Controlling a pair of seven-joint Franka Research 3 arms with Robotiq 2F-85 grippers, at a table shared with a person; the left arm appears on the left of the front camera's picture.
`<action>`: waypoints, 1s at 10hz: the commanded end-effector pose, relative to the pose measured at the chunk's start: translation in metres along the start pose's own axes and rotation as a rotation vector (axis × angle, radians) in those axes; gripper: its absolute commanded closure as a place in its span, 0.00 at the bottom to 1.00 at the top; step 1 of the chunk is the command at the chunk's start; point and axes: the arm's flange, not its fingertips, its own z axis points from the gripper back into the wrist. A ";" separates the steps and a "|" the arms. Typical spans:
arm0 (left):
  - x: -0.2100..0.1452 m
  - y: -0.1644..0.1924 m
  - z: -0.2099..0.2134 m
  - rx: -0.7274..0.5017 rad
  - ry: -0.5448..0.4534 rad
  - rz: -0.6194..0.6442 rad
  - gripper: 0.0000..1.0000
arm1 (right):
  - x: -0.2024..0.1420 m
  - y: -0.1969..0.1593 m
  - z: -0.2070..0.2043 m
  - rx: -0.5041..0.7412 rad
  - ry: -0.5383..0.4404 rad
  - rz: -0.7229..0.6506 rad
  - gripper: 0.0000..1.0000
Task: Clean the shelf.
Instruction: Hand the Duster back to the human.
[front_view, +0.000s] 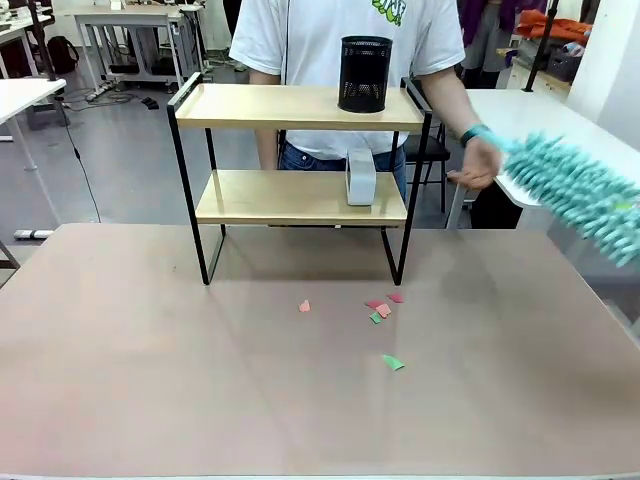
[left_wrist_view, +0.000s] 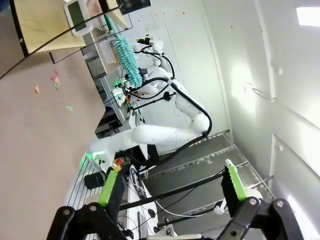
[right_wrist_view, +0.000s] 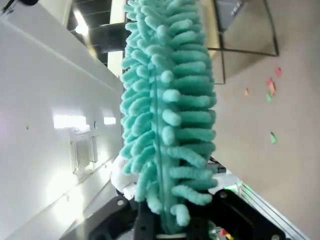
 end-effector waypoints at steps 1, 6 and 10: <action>0.003 0.001 0.004 0.006 0.005 0.003 0.00 | -0.058 -0.039 -0.051 -0.014 -0.007 0.000 1.00; 0.003 0.001 0.004 0.006 0.005 0.003 0.00 | 0.013 -0.038 -0.024 -0.035 0.021 -0.030 1.00; 0.003 0.001 0.004 0.006 0.005 0.003 0.00 | 0.016 -0.039 -0.025 -0.044 0.004 -0.028 0.37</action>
